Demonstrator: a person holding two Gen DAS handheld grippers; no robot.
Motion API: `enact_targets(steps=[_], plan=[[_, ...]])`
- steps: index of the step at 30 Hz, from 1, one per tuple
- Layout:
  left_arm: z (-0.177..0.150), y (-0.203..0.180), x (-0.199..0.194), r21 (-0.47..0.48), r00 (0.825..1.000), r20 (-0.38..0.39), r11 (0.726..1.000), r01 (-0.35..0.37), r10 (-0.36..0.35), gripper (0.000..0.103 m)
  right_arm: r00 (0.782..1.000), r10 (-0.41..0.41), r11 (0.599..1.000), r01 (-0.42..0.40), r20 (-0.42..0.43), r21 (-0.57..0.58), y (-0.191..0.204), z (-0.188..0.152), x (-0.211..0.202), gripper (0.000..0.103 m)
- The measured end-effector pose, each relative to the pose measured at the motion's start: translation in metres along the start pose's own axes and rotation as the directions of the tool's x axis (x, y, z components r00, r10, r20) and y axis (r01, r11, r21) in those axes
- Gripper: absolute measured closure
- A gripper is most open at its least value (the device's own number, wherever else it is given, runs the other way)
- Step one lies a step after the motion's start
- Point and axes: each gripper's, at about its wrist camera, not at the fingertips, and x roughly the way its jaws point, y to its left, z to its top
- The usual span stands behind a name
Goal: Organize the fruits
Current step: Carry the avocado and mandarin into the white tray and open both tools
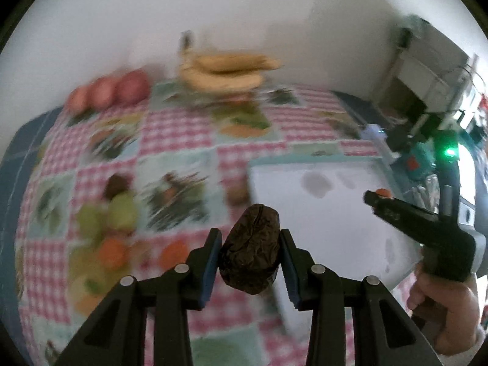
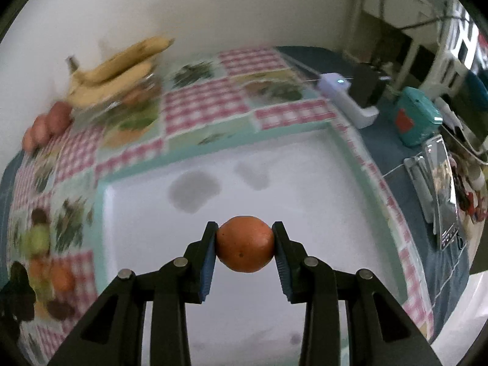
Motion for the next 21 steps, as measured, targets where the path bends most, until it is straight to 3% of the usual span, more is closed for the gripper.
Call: enact_targets(steps=[7, 13, 21], plan=[[0.024, -0.046, 0.048, 0.119, 1.000, 0.002, 0.993, -0.003, 0.003, 0.063, 0.997, -0.075, 0.996, 0.074, 0.017, 0.051, -0.032, 0.019, 0.021, 0.066], [0.026, -0.063, 0.084, 0.189, 1.000, -0.007, 0.982, -0.018, 0.019, 0.063, 0.992, -0.125, 0.990, 0.124, 0.020, 0.074, -0.045, 0.024, 0.041, 0.066], [0.027, -0.062, 0.114, 0.198, 1.000, -0.020, 0.980, -0.019, 0.024, 0.063, 0.989, -0.146, 0.985, 0.141, 0.039, 0.101, -0.060, 0.036, 0.056, 0.066]])
